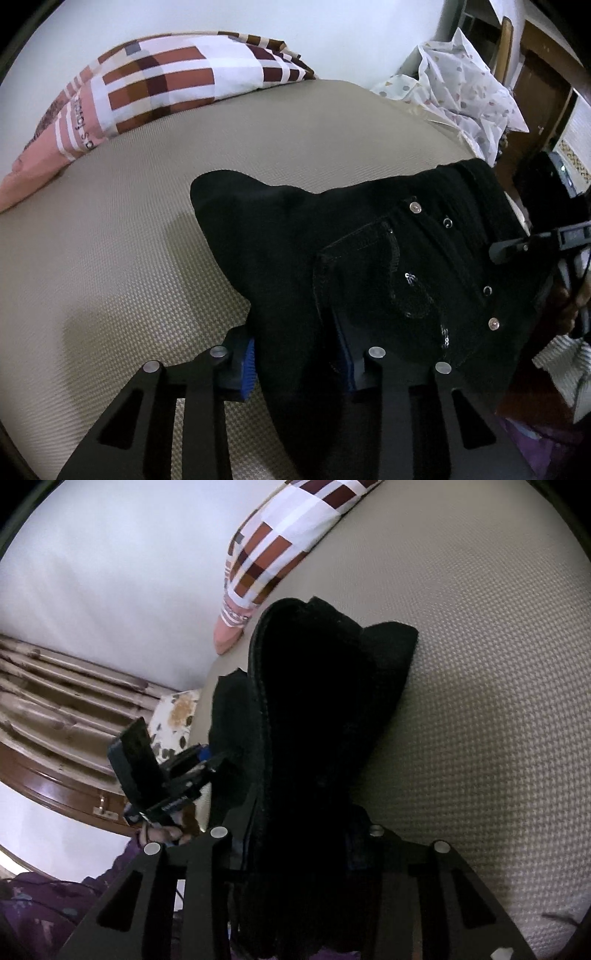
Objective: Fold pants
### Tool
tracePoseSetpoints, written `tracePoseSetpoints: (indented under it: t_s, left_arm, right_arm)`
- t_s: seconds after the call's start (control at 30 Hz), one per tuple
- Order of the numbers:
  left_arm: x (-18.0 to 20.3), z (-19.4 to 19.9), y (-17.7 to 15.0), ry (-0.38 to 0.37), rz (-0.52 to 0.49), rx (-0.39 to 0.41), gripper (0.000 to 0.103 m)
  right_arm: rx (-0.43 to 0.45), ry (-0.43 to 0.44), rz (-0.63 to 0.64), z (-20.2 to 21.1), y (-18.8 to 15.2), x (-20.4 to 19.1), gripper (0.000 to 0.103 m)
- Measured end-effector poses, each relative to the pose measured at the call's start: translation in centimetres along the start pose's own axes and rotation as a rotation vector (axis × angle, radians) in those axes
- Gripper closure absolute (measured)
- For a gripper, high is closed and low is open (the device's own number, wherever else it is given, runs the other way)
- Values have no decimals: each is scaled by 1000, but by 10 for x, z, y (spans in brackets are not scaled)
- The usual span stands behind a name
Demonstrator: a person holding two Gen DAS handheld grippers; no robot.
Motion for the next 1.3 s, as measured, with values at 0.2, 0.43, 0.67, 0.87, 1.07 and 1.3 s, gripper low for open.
tracePoseSetpoints:
  t_s: [0.2,0.43,0.67,0.87,1.07,1.3]
  left_arm:
    - [-4,-12,-13,-69,41,-51,19]
    - [17,-6,0,-69,-31,5,43]
    - [3,12,0,-55,24,48,77]
    - [2,27,3,-9,9,64,78]
    - [-10,50,-3,50,4,86,78]
    - [-44,81,-19,121,51,109,78]
  right_arm:
    - [-24,-48,13,-10,2,5,57]
    - [-10,-57,40,-19,-2,-3,67]
    - [7,23,-1,-20,-6,-13,70]
    - [16,59,-13,-24,-8,-23,70]
    - [5,90,5,-38,-14,-43,71]
    - [-25,120,44,-66,-17,-78,70]
Point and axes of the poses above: each gripper's, at about its wrist camera, not at the fingertips, and z roughly against the way its jaws point, x to its right, y to its top, the point moved 10 cm from there along -z, roughly the way its jaws point, and after that the axes turned 14 degrees about -z, right-handed, at the moved point
